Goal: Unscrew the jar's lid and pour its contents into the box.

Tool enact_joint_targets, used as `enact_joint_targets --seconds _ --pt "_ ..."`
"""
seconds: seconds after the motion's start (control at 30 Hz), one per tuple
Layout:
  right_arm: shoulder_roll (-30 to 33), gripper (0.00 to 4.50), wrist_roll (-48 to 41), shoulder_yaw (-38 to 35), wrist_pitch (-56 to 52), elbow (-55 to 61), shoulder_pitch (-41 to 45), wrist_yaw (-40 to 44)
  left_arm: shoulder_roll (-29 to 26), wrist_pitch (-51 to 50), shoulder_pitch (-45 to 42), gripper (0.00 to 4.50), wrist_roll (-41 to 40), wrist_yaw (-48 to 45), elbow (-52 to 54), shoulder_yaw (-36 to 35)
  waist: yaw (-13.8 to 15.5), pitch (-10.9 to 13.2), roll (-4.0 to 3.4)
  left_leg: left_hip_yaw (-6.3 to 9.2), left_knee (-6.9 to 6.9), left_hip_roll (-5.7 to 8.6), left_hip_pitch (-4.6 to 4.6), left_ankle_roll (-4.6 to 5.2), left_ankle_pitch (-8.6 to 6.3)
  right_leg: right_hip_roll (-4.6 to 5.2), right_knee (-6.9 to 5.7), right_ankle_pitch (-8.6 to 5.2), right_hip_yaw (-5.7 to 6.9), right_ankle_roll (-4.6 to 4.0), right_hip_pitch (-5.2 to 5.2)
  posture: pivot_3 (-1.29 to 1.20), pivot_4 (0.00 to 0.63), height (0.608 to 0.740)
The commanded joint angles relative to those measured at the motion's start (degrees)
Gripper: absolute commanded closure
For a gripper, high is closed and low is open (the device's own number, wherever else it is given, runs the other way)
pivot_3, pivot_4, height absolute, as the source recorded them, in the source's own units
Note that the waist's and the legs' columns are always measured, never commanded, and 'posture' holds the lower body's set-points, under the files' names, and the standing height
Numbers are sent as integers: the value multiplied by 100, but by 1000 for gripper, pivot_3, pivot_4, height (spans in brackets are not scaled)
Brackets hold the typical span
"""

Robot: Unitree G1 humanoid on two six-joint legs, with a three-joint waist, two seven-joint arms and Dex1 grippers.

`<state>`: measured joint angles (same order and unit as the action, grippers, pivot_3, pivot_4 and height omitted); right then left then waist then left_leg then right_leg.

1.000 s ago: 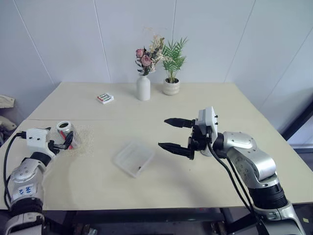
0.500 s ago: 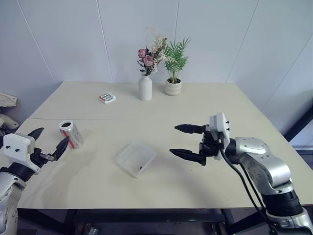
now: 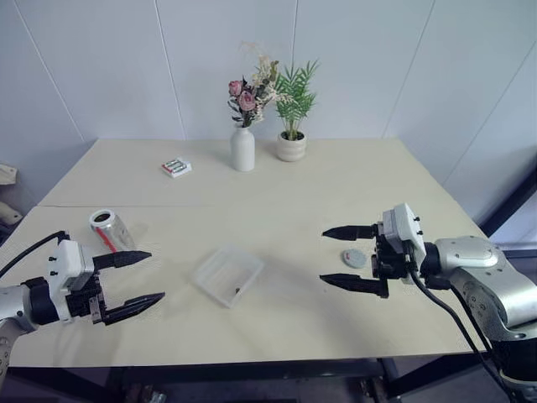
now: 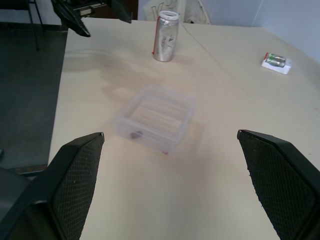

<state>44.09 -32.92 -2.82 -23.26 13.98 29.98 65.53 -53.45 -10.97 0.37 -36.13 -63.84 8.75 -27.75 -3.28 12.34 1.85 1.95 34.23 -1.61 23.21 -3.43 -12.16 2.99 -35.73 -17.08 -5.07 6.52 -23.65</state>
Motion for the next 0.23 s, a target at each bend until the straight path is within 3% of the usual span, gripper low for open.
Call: enact_joint_targets --seconds 0.03,0.23 --pt "-45 0 4 -174 225 63 75 -41 20 125 -14 21 -6 -62 26 -245 0 0 0 0 0 -4 0 -1 0 -4 0 0 -1 0 0 0 150 740" --pt "-162 0 113 -176 418 -56 -54 -209 258 119 2 21 58 144 215 -120 3 0 0 -1 3 -11 -2 -6 -4 -14 -1 1 -6 0 0 0 150 740"
